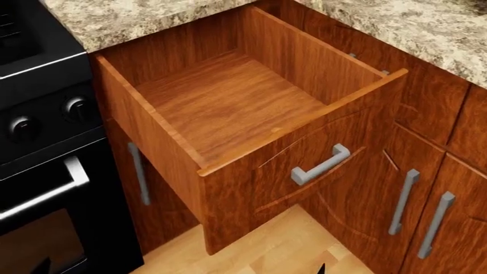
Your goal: Close the right drawer.
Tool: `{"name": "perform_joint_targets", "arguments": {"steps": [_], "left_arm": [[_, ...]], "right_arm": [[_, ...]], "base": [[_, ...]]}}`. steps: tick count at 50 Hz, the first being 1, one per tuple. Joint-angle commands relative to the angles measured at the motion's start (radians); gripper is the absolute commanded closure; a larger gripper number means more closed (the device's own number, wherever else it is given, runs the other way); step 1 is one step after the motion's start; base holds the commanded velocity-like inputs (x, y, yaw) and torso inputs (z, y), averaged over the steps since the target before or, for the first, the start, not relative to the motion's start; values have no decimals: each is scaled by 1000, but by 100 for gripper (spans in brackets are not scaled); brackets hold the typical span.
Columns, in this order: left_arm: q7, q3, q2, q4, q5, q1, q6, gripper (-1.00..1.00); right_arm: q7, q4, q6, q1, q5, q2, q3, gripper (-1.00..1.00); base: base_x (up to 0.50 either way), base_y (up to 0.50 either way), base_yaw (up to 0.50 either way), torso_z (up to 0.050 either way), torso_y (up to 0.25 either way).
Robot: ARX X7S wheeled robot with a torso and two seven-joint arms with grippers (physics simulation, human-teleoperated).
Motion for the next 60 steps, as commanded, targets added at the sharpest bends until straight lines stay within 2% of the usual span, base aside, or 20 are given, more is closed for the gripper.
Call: {"name": "perform_joint_targets", "arguments": {"steps": [1,17,25,28,32,33,36,43,46,48,53,54,60], "left_arm": [[1,5,-9,4,6,5,33,-100],[-12,13,-8,-5,7,-3,32,-100],[-16,9,-13,57,-57,1,-61,-100],[-3,3,-38,137,-117,9,-137,-100],[22,14,-122,295,-184,-25,-296,-100],[20,10,-130,305,-188,-31,-306,-100],[13,-46,-173,349,-283,-119,-430,-100],[4,-87,-261,454,-385,-214,-595,-100],[1,-115,-284,449,-407,-245,-622,-100],[20,-100,-326,443,-387,-256,-639,-100],[2,-170,-372,489,-504,-319,-748,-100],[21,-179,-403,508,-540,-340,-780,-100],[5,-224,-433,511,-654,-416,-885,-100]], "right_arm": [[2,2,-8,1,3,5,-6,-100],[2,11,-5,7,15,9,-14,-100],[-36,-67,13,3,74,38,-4,-100],[-47,-171,86,-5,107,78,11,-100],[-70,-375,263,-1,199,182,60,-100],[-85,-389,264,0,225,190,71,-100],[-82,-502,419,12,308,275,120,-100],[-90,-639,566,27,444,374,204,-100],[-94,-690,638,42,540,419,258,-100],[-83,-735,670,41,596,462,331,-100],[-102,-759,706,28,724,513,437,-100],[-113,-762,718,28,750,530,448,-100],[-122,-770,759,27,896,587,556,-100]], "base": [[0,0,0,50,0],[0,0,0,50,0],[0,0,0,2,0],[0,0,0,0,0],[0,0,0,0,0],[0,0,0,0,0],[0,0,0,0,0],[0,0,0,0,0],[0,0,0,0,0],[0,0,0,0,0],[0,0,0,0,0],[0,0,0,0,0],[0,0,0,0,0]]}}
